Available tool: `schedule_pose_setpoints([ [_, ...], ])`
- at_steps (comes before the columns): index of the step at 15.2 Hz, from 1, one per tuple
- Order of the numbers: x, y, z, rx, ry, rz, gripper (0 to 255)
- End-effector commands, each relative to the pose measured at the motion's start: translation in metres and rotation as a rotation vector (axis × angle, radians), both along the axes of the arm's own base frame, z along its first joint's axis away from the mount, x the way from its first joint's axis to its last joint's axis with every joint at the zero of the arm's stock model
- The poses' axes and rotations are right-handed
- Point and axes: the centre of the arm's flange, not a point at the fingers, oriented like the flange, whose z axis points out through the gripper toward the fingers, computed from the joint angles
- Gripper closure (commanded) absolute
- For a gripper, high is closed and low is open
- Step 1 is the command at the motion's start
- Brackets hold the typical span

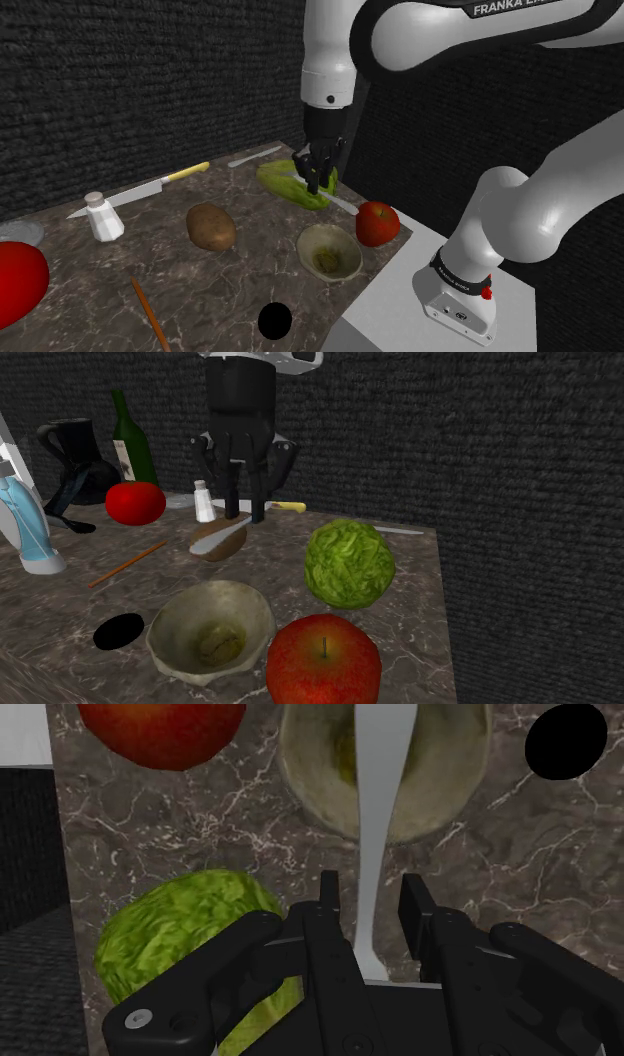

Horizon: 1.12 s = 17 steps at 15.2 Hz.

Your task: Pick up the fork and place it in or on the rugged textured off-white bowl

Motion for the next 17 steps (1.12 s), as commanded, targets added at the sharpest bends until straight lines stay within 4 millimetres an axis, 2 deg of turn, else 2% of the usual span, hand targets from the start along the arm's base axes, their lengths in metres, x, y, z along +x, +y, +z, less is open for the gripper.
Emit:
schedule_pose_setpoints([
  [1, -0.026, 0.005, 0.000, 0.000, 0.000, -0.001, 255],
  [6, -0.092, 0.007, -0.003, 0.000, 0.000, -0.001, 255],
  [7, -0.100, 0.007, -0.004, 0.000, 0.000, -0.001, 255],
  [17, -0.100, 0.007, -0.060, 0.000, 0.000, -0.001, 255],
])
